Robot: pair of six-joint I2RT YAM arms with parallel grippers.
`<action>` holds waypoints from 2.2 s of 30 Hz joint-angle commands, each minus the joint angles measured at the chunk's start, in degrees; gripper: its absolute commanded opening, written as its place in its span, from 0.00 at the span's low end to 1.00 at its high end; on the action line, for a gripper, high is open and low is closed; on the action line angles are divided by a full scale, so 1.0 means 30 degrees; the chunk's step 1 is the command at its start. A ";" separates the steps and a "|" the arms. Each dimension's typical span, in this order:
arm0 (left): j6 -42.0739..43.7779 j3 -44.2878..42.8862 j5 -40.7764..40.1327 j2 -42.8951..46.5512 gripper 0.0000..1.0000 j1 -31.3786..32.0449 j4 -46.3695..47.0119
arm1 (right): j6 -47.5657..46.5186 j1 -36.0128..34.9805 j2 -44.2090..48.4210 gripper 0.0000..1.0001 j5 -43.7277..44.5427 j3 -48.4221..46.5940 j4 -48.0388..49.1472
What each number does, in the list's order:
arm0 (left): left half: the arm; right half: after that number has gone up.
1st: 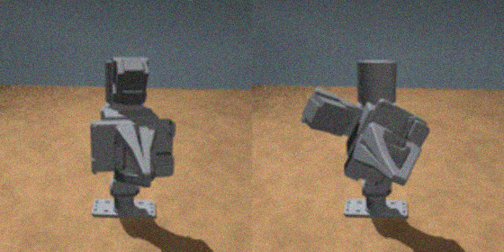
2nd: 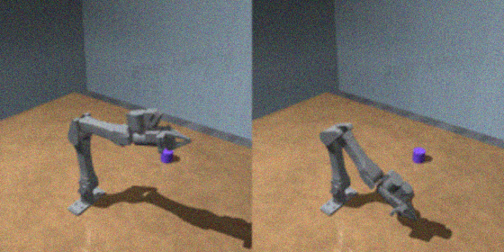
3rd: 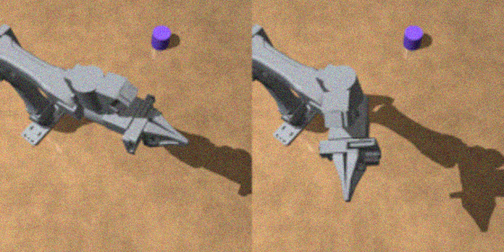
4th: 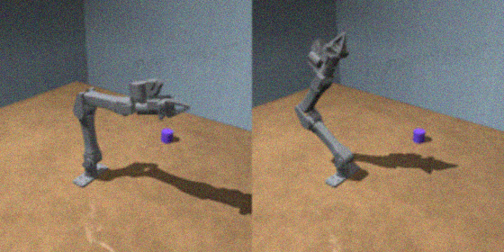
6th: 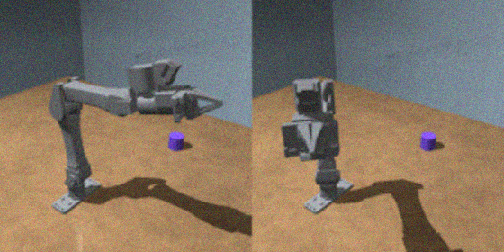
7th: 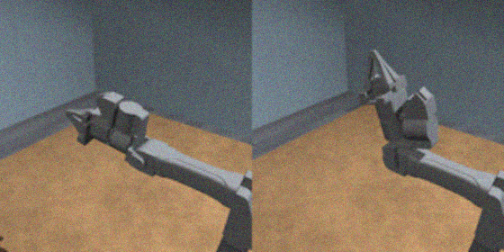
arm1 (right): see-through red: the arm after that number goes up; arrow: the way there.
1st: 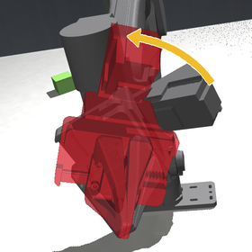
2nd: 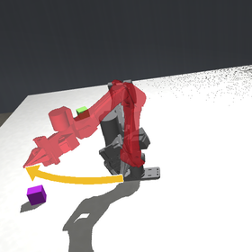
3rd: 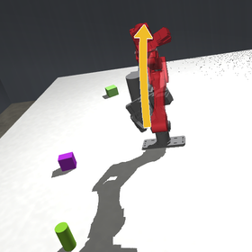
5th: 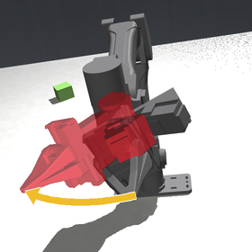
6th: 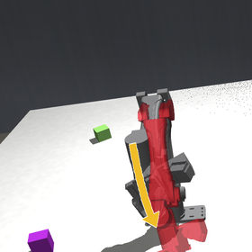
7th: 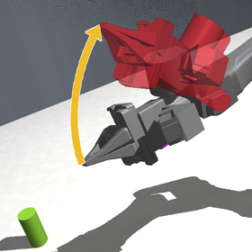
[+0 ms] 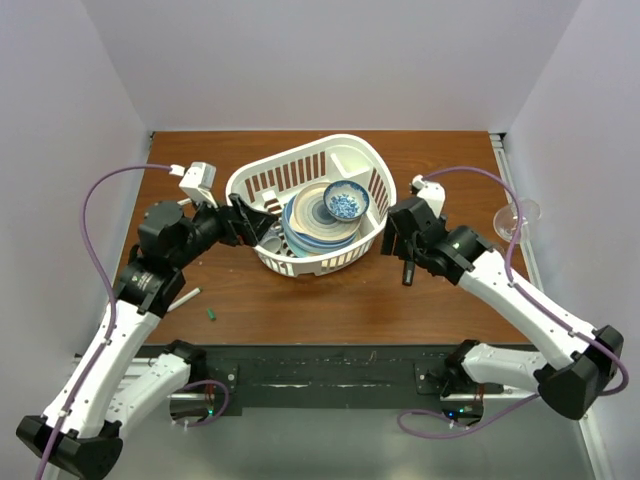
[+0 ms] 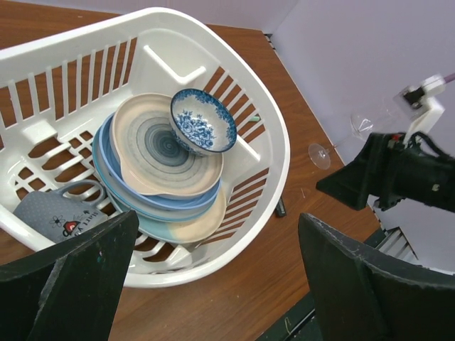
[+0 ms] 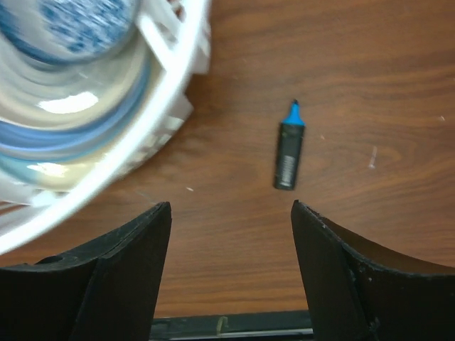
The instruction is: Insert the pens into the pen caps
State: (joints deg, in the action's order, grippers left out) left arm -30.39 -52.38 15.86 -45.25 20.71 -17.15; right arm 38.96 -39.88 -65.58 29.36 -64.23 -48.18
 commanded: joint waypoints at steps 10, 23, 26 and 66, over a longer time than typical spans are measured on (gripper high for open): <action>0.0902 -0.1348 -0.0891 0.0847 1.00 -0.0048 -0.1022 | -0.0271 0.5148 -0.0519 0.52 -0.2434 0.5614 0.3840; 0.0961 -0.1933 -0.0921 0.1022 0.99 -0.0048 -0.1404 | 0.0050 0.5441 -0.3070 0.47 -0.2787 0.7052 0.6978; 0.0756 -0.2285 -0.0541 0.1051 0.99 -0.0048 -0.1433 | 0.0050 0.5499 -0.3480 0.47 -0.2816 0.7463 0.7476; -0.1495 -0.4338 0.1741 -0.3865 0.84 -0.0019 -0.2140 | -0.1853 0.4506 0.4484 0.08 -0.5391 0.6005 0.4987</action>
State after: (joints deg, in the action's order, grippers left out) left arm -30.92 -64.82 13.91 -52.90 20.69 -27.14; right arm 34.81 -24.47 -57.23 15.33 -40.49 -29.76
